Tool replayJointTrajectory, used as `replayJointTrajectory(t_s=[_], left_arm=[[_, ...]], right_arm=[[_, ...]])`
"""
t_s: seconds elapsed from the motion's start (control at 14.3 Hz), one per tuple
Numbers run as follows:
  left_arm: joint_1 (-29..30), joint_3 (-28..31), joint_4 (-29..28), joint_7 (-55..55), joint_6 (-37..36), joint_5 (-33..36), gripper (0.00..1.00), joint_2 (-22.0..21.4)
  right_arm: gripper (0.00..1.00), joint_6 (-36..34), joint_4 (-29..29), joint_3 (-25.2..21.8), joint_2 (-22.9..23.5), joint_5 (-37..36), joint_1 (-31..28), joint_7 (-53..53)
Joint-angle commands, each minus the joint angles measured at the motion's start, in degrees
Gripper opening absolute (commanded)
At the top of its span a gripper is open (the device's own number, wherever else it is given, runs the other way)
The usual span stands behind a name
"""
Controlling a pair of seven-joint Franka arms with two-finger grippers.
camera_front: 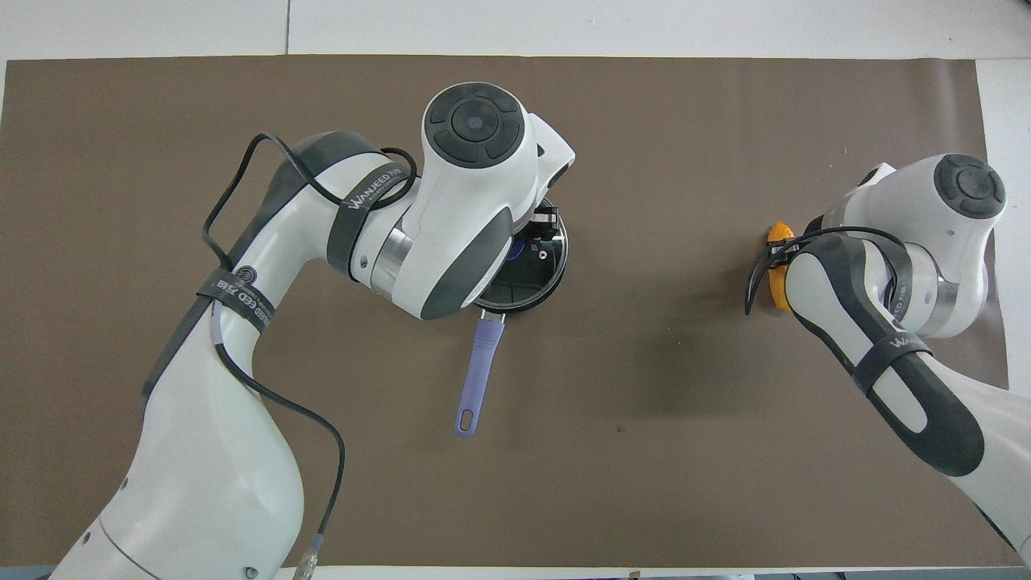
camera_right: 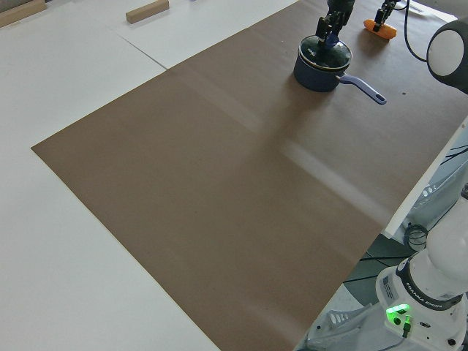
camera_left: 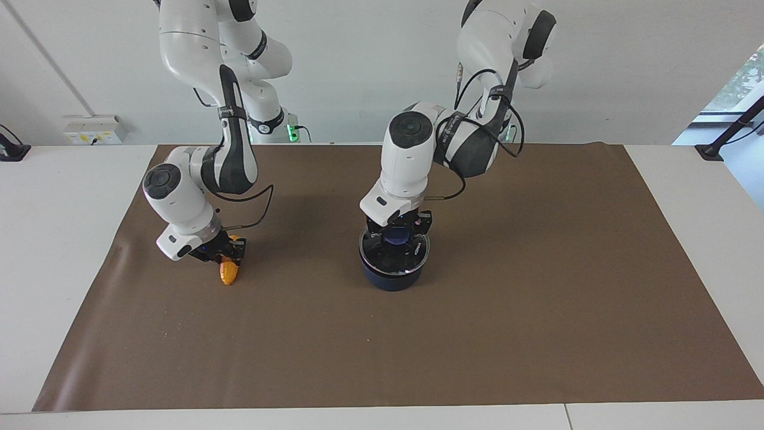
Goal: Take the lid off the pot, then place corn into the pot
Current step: 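Lift the lid off with the left gripper while the right gripper carries the corn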
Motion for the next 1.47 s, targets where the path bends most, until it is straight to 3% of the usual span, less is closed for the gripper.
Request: replayJointTrajectory(t_s=[0.0,0.28,0.56,0.84,0.98,1.19,1.4], left_arm=[[0.78,0.76,-0.38,0.48,-5.03,-1.61,0.0,-3.85],[8.06,0.76,-0.73,5.82,-11.19,-1.26,0.0,-8.16],[20.35,0.85,-1.43,15.39,-13.66,-1.26,0.0,-9.13],[32.22,0.94,-7.04,29.44,-10.95,-1.17,0.0,-11.23],[36.62,0.94,-14.14,35.79,-5.96,-1.08,0.0,-14.21],[40.23,1.29,-27.5,38.27,5.64,-0.9,0.0,-18.18],[42.7,1.38,-31.31,42.05,8.83,0.32,0.0,-18.19]], right_arm=[[0.0,-2.76,2.0,0.2,-0.32,1.2,0.46,-1.39],[0.0,-14.44,14.99,0.2,0.56,1.28,3.43,0.88],[0.0,-25.27,31.35,0.2,5.83,1.2,10.99,17.04],[0.0,-27.29,38.73,2.65,9.43,0.85,17.59,30.48],[0.0,-28.35,43.74,3.97,12.41,0.76,20.57,38.04],[0.0,-24.77,44.3,3.89,14.62,-0.03,26.64,45.62],[0.0,-20.82,43.77,3.89,15.68,-0.03,27.62,46.16]])
